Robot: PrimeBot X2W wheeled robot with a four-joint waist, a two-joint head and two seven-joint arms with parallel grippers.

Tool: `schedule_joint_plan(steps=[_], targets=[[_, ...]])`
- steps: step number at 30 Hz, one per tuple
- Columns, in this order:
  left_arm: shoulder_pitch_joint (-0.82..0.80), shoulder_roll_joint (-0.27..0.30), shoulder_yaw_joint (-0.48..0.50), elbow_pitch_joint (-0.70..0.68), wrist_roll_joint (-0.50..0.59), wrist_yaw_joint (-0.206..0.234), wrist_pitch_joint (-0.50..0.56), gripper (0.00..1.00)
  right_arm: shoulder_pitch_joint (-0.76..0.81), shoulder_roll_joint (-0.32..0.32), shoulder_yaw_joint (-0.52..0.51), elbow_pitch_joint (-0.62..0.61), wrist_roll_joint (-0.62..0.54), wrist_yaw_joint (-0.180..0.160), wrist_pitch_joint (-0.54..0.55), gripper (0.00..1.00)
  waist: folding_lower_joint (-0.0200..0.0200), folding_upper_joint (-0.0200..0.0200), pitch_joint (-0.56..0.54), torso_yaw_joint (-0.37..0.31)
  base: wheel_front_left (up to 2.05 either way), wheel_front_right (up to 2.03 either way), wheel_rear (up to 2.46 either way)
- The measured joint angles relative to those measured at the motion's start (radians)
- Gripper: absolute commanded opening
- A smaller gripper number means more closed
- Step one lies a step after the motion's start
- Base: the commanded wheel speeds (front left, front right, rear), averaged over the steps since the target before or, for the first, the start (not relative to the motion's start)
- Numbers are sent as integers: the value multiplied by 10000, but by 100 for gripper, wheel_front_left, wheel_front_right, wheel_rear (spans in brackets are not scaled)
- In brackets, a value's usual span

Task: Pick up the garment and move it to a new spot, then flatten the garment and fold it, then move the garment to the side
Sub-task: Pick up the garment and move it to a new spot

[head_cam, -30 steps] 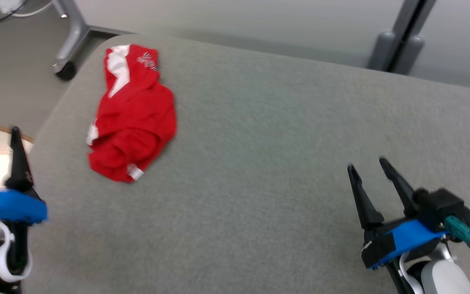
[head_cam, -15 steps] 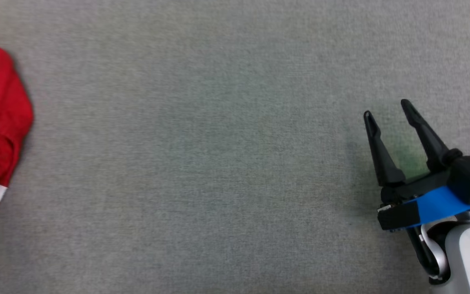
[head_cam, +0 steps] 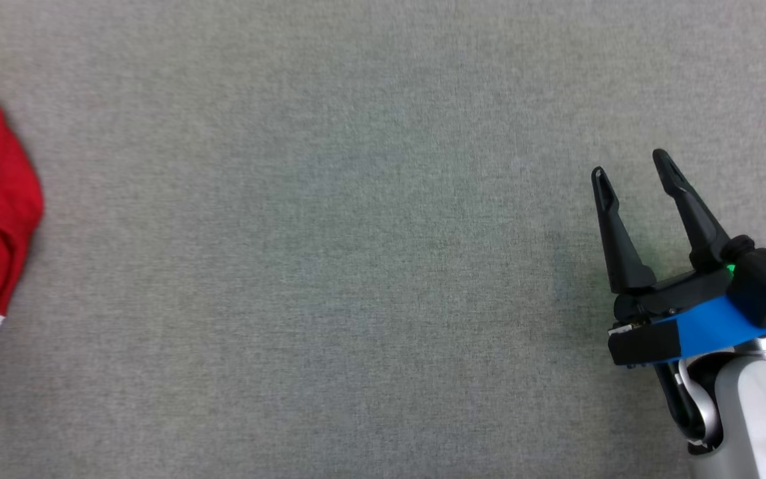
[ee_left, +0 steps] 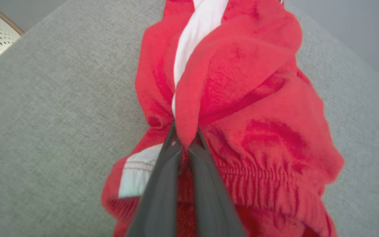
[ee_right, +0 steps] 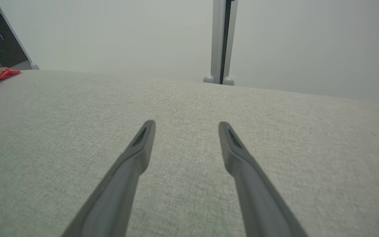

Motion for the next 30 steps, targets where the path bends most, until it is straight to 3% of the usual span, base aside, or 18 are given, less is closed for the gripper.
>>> schedule_joint_plan(steps=[5,11,15,22,30], targets=[[33,581,-61,-688,537,-435,-658,0,20,128,104,403,105,0,-245,100,0,0,-841,182,0,0,0],[-817,1264,-683,-1503,1220,-1409,-1064,0,326,336,109,920,221,0,-477,100,0,0,-2133,364,0,0,0],[-1690,1392,-1377,-2165,1582,-2004,-957,0,640,407,144,1275,295,0,-527,100,-2,0,-2981,351,0,0,0],[-2919,817,-2598,-3956,1653,-2437,-313,0,985,594,270,1419,397,0,-523,100,-2,0,-3995,-220,0,0,0],[-3529,-125,-3628,-5055,1321,-2683,-15,0,933,656,485,1304,422,0,-454,100,-1,0,-4222,-1383,0,0,0]])
